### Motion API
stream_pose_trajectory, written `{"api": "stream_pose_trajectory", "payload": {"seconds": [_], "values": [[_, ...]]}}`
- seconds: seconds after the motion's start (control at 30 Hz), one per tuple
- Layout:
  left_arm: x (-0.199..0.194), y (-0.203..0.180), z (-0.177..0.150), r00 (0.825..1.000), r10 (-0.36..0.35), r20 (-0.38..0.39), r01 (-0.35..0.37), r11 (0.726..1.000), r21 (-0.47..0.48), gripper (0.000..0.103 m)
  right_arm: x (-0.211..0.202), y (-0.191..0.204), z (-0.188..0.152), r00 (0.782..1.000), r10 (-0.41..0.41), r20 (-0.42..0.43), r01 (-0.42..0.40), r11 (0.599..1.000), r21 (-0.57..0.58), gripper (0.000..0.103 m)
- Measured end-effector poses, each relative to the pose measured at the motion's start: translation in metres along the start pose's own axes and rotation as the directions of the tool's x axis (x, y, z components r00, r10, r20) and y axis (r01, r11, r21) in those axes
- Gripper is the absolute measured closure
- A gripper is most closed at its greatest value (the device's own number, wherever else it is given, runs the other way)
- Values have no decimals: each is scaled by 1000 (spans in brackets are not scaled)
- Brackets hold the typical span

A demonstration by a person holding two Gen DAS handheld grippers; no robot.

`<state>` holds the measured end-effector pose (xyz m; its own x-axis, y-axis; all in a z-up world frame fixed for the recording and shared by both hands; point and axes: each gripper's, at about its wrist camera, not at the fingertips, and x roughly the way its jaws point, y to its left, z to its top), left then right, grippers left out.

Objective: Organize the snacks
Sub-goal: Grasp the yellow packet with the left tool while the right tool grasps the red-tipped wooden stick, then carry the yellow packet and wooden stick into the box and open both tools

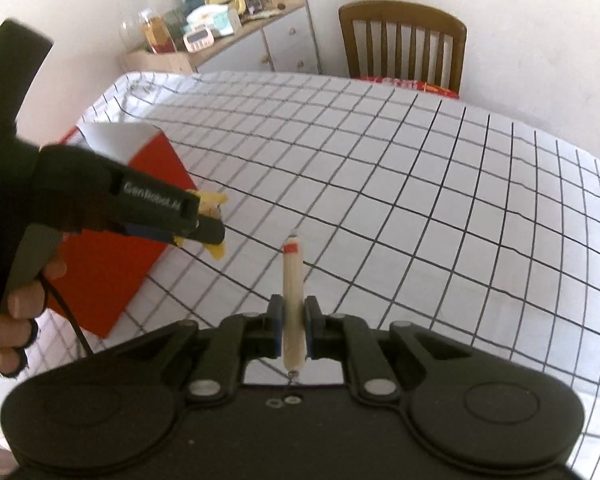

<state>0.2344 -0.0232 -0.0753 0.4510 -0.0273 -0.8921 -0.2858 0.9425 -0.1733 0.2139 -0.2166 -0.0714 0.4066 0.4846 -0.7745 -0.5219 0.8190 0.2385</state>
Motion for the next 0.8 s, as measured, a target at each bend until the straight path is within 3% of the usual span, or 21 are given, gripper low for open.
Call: {"api": "stream_pose_trajectory", "payload": {"seconds": [0.4,0.8], "values": [[-77,30,-24,997,-59,56,59,998,-6,64,-45,41,1,998,33,53,-34,999,12,94],[-128,85,-35,991,-66,113,67,998,-11,64,-54,96,15,993,93,79,-93,996,-5,94]]}}
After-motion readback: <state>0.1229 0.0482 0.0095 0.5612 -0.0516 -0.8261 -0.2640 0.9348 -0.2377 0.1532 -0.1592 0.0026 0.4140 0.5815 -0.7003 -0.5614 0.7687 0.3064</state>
